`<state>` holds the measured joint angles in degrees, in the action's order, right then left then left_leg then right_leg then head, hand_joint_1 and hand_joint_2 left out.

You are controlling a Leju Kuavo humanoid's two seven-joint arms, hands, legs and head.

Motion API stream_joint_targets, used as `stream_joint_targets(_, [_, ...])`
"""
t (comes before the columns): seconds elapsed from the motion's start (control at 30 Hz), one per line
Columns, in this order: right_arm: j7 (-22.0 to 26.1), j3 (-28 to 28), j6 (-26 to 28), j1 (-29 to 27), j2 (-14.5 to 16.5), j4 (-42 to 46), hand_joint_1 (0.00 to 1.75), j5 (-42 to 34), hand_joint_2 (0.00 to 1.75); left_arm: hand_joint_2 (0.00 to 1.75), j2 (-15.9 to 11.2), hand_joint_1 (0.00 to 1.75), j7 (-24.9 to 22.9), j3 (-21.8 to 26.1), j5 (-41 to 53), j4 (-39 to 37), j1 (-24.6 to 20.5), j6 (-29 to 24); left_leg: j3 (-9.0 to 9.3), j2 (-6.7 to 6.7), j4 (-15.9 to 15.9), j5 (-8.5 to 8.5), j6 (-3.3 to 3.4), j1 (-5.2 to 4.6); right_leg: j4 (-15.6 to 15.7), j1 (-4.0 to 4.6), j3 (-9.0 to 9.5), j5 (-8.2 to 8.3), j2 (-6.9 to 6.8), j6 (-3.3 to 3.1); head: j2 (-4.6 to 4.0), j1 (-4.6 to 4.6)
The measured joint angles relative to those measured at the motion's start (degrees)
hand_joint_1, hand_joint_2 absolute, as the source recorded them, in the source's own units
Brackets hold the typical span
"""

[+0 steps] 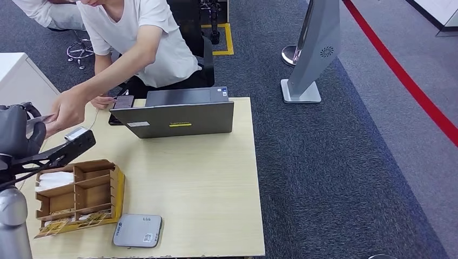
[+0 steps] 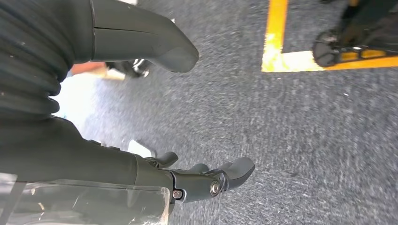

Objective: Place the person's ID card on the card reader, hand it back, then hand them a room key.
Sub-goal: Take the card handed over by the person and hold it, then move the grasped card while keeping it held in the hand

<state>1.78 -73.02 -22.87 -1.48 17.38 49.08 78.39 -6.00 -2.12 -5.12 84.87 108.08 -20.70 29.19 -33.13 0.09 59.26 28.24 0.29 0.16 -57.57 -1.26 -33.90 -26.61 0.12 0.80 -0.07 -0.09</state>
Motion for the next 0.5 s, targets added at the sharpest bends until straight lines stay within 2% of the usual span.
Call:
stream_joint_targets(0.13, [-2.19, 1.82, 1.90, -0.45, 0.04, -0.41, 0.00, -7.23, 1.75, 1.75, 0.36, 1.75, 2.65, -3.51, -0.65, 5.56, 6.34, -11.66, 0.02, 0.08, 0.00, 0.08, 0.00, -0.03, 0.01, -0.03, 0.00, -0.02, 0.07, 0.02, 0.00, 0.01])
stream_joint_targets(0.2, [-6.01, 5.77, 3.36, -2.22, 0.03, -0.12, 0.00, -16.22, 1.75, 1.75, 0.48, 1.75, 5.61, -5.81, -1.64, 8.76, 12.27, -19.07, 0.12, 0.19, 0.00, 0.20, 0.02, -0.06, 0.02, -0.05, 0.03, -0.11, 0.18, 0.05, -0.01, -0.03])
stream_joint_targets(0.27, [-11.77, 12.81, 4.91, -5.81, 0.01, 1.63, 0.00, -27.11, 1.75, 1.75, 0.52, 1.75, 7.77, -8.92, -2.48, 11.21, 19.10, -25.43, 0.17, 0.18, 0.00, 0.31, 0.05, -0.07, 0.02, -0.06, 0.08, -0.25, 0.16, 0.09, 0.00, 0.03])
stream_joint_targets(0.37, [-17.00, 23.93, 5.47, -11.33, 0.06, 5.38, 0.00, -35.19, 1.75, 1.75, 0.41, 1.75, 7.74, -13.38, -3.48, 12.29, 26.64, -29.20, 0.12, 0.09, -0.01, 0.39, 0.02, -0.05, 0.03, -0.04, 0.08, -0.37, 0.06, 0.07, 0.01, 0.16])
stream_joint_targets(0.5, [-17.70, 33.31, 4.69, -15.09, 0.09, 8.58, 0.00, -35.96, 1.75, 1.75, 0.22, 1.75, 6.59, -17.16, -5.76, 11.52, 30.89, -29.36, 0.12, 0.10, -0.02, 0.48, 0.01, -0.02, 0.03, -0.01, 0.06, -0.41, 0.07, 0.02, 0.01, 0.07])
